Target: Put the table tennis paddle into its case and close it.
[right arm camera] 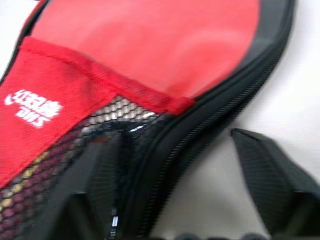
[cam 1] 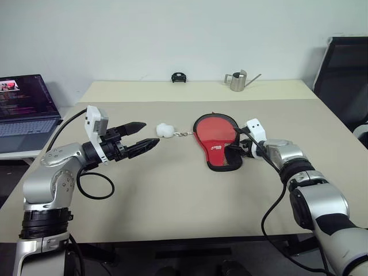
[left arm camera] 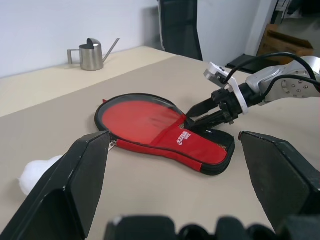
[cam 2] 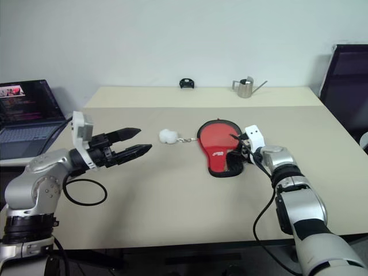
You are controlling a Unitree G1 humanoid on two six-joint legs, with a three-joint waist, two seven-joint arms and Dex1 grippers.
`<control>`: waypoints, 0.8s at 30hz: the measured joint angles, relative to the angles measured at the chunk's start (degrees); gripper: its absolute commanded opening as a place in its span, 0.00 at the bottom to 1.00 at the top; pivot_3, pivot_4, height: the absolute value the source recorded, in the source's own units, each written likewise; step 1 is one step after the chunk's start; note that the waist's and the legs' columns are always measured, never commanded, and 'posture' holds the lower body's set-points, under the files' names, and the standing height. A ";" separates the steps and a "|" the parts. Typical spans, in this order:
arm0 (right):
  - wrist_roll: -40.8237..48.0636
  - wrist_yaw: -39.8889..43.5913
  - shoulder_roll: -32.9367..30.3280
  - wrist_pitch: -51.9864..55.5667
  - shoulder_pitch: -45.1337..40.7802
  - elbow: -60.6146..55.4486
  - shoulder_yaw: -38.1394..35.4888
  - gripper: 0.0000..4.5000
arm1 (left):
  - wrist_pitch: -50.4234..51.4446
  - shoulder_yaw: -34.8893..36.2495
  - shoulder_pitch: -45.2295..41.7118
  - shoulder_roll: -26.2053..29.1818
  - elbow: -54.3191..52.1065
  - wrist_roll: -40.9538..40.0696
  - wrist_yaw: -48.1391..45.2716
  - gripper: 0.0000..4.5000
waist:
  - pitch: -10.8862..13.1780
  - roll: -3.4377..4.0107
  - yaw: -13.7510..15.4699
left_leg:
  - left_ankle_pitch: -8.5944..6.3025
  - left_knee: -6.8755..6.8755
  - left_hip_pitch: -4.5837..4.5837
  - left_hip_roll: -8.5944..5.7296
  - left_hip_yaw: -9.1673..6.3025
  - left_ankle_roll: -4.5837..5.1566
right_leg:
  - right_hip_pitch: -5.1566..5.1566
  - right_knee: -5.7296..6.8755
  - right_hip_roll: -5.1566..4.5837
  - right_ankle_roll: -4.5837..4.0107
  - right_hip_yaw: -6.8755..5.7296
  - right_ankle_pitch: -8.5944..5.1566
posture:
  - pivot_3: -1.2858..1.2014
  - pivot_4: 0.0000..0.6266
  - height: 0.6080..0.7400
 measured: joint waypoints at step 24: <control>4.44 -7.19 3.09 12.66 0.40 -3.46 -8.34 0.00 | 0.04 -0.28 9.36 9.71 -3.07 -0.77 -10.12 1.00 | -0.16 -0.26 -0.49 | 0.00 -0.10 0.69 0.01 -0.12 0.00 | 0.62 0.07 -0.01 -0.08 -0.09 -0.03 | 0.52 0.24 1.00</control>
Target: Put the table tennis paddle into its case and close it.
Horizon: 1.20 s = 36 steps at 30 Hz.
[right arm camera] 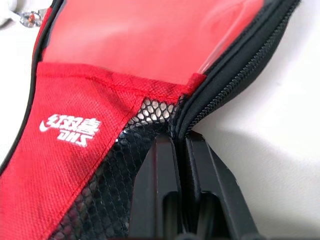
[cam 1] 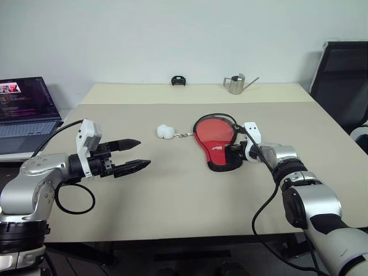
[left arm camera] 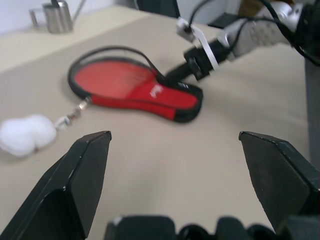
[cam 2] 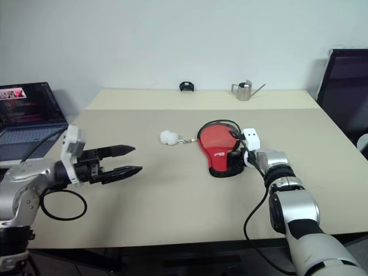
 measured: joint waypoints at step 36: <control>14.11 -12.03 2.70 56.81 31.85 -78.88 -5.71 0.00 | -2.16 -8.71 2.18 1.62 -8.47 -0.42 -8.92 1.00 | 0.00 0.01 1.10 | 0.00 -0.69 -1.19 0.00 0.04 0.00 | -1.14 -0.69 0.01 -0.04 -0.05 -0.04 | 0.52 0.24 1.00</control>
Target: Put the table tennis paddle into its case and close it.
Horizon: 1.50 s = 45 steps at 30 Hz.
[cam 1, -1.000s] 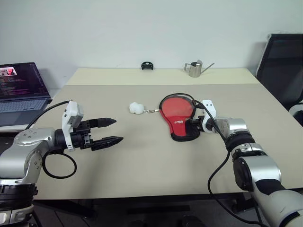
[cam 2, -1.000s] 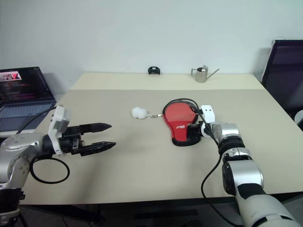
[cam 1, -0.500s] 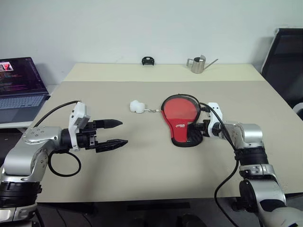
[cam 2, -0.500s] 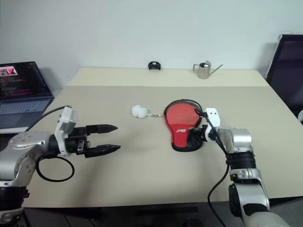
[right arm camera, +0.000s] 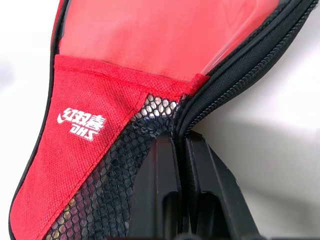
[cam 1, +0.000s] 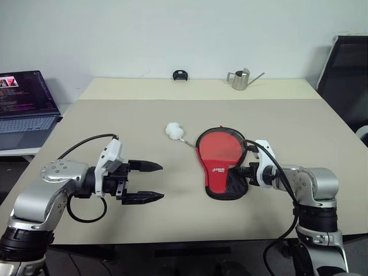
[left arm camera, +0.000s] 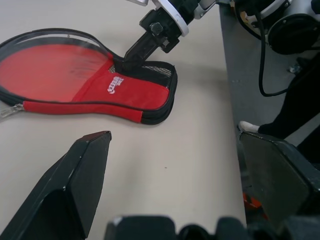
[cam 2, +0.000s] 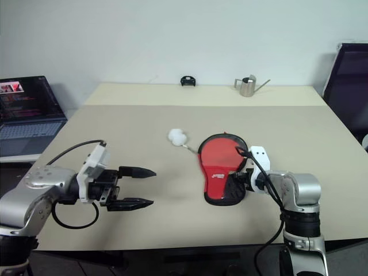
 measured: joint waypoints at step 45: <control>28.67 -15.89 -7.65 2.11 20.76 -18.57 -5.72 0.00 | -0.49 -5.91 -1.75 -0.02 -1.81 -0.76 -3.66 1.00 | -0.11 -0.09 0.35 | -0.01 0.08 0.22 -0.04 -0.17 0.01 | 0.41 -0.06 0.00 0.06 -0.15 -0.05 | 0.52 0.24 1.00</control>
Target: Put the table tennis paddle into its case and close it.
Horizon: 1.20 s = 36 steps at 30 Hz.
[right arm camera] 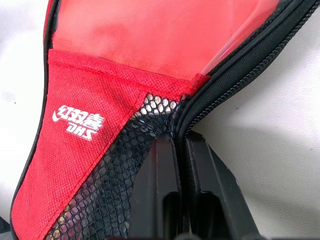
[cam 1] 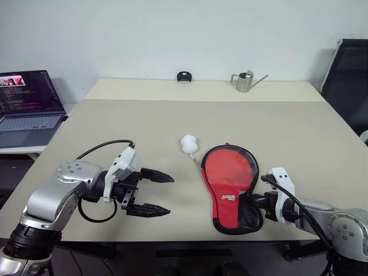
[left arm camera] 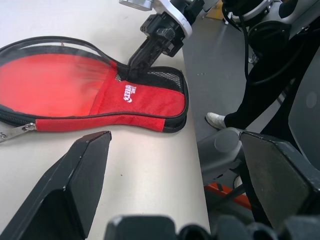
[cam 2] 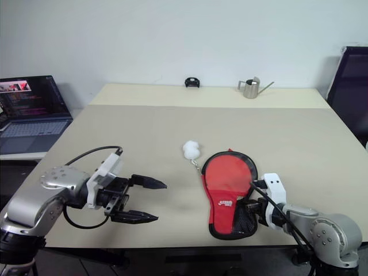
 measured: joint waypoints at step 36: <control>2.79 23.44 -22.29 -16.35 -1.10 -2.43 3.76 1.00 | -0.23 2.67 1.12 -3.80 0.91 0.29 9.57 1.00 | -0.40 -0.04 -0.24 | -0.02 0.29 0.18 0.13 0.02 0.04 | 0.21 0.07 0.22 0.07 0.10 0.05 | 0.52 0.24 1.00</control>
